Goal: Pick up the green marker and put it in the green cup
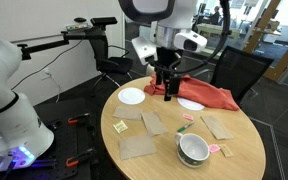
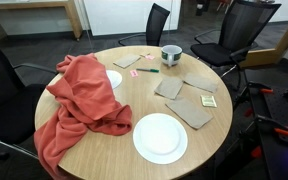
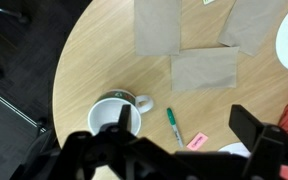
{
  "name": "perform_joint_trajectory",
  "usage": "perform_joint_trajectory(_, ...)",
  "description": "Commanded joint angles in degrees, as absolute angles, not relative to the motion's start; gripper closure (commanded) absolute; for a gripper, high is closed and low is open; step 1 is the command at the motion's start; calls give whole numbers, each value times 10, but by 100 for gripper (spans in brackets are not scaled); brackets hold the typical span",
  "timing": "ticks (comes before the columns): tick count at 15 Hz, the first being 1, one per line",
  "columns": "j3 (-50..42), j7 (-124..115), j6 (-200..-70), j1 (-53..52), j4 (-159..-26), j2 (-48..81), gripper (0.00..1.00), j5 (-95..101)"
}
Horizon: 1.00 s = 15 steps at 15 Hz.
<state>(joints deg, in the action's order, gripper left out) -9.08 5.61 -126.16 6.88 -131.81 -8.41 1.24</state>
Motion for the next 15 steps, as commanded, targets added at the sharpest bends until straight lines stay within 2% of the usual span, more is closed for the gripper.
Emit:
perform_joint_trajectory(1,-82,94,-1290,64,-1244,-1,0,23)
perform_joint_trajectory(15,-49,181,-1400,69,-1114,233,0,49)
